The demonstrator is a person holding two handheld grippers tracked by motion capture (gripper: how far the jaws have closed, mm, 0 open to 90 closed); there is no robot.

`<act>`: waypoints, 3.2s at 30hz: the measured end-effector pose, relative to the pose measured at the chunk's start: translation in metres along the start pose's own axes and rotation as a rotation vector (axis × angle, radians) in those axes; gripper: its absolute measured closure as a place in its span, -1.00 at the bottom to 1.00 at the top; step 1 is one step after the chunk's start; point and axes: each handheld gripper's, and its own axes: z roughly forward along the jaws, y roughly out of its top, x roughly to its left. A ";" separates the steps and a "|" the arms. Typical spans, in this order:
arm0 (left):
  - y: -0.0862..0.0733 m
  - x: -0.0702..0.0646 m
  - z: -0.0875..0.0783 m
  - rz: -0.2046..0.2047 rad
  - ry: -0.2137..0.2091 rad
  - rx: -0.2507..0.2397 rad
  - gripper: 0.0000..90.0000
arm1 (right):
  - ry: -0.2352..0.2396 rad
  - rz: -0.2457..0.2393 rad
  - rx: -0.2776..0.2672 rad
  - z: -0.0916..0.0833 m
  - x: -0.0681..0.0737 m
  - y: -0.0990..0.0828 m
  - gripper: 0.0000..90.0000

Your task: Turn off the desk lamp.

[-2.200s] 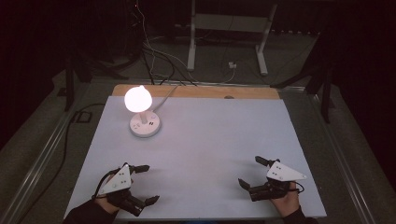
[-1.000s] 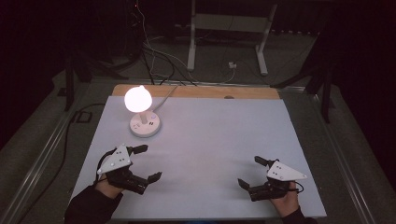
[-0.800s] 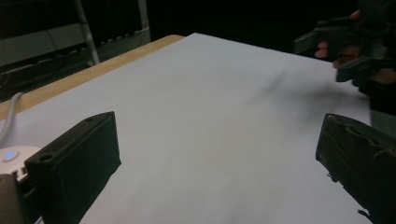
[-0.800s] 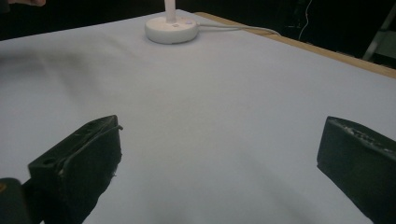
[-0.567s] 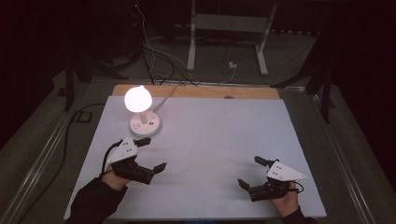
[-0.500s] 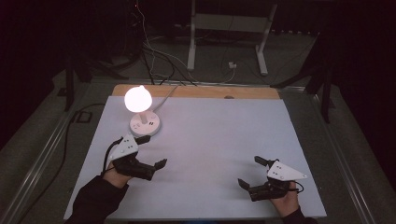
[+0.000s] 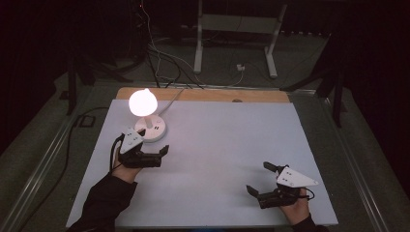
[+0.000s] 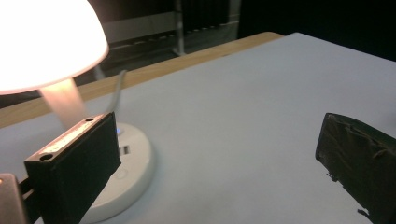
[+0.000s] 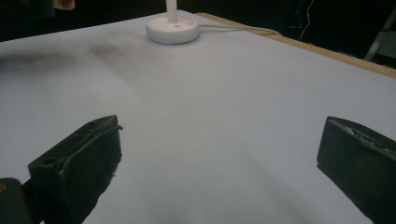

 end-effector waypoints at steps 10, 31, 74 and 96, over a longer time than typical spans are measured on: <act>-0.001 0.012 0.019 -0.088 0.114 0.034 -0.99 | 0.003 0.002 -0.001 -0.001 0.000 0.000 -1.00; -0.009 0.032 0.049 -0.162 0.220 0.095 -0.55 | 0.008 0.003 -0.002 0.000 0.000 0.000 -1.00; -0.037 0.052 0.074 -0.118 0.241 0.180 1.00 | 0.026 0.011 0.003 0.001 -0.001 -0.001 -1.00; -0.042 0.055 0.077 -0.104 0.245 0.191 1.00 | 0.025 0.010 0.006 0.001 -0.001 -0.002 -1.00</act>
